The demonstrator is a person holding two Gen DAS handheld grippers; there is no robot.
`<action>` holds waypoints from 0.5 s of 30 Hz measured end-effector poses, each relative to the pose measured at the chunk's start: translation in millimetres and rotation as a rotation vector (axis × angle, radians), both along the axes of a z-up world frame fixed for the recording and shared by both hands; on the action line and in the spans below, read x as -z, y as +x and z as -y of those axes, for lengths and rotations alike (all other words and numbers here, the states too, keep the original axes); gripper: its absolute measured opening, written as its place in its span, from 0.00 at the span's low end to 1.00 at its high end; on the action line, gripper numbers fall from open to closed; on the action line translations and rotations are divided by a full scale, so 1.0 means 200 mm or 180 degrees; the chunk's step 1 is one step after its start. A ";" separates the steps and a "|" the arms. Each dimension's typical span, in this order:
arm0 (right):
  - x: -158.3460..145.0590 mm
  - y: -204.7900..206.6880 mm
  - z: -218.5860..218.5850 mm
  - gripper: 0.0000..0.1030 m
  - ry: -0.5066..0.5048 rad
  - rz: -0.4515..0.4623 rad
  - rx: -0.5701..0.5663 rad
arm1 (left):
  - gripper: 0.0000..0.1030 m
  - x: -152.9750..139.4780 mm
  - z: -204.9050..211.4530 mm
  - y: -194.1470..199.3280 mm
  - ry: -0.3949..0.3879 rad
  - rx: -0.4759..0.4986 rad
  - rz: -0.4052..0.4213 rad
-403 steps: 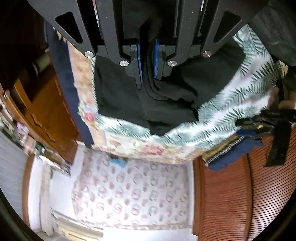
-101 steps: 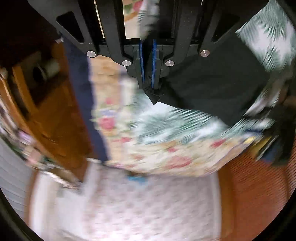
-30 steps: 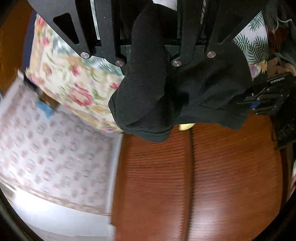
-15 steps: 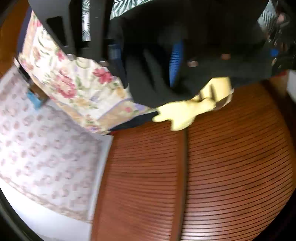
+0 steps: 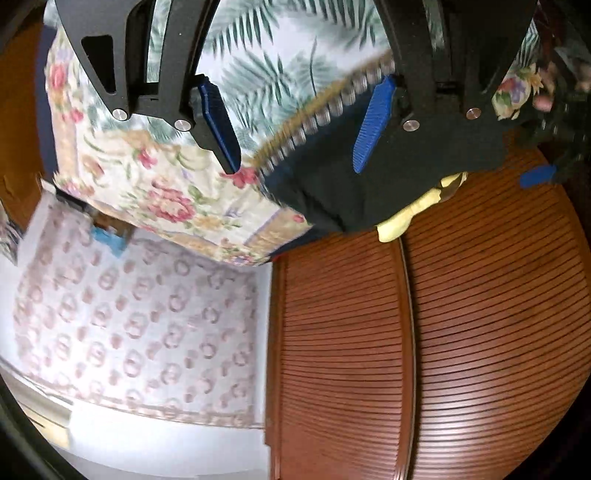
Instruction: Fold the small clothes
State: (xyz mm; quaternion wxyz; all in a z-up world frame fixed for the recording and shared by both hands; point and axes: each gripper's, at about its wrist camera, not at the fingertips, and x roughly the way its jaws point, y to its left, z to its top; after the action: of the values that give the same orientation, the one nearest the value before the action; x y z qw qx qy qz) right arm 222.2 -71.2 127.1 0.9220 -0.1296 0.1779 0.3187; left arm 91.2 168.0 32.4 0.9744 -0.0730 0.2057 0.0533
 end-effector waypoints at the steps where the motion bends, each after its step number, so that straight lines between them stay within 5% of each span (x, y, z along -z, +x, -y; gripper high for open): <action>1: 0.03 -0.06 0.05 0.77 0.0033 -0.0004 0.0062 | 0.84 -0.01 0.03 0.00 0.0011 0.0037 0.0033; 15: 0.15 -0.73 0.35 0.83 0.0467 0.0175 0.1034 | 0.85 -0.11 0.45 -0.06 0.0162 0.0457 0.0114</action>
State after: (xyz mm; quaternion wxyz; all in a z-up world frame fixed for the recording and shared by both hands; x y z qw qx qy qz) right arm 76.9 -141.0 97.9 0.9728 -0.0403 0.1475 0.1741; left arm 80.1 78.1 54.1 0.9808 -0.0342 0.1914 -0.0128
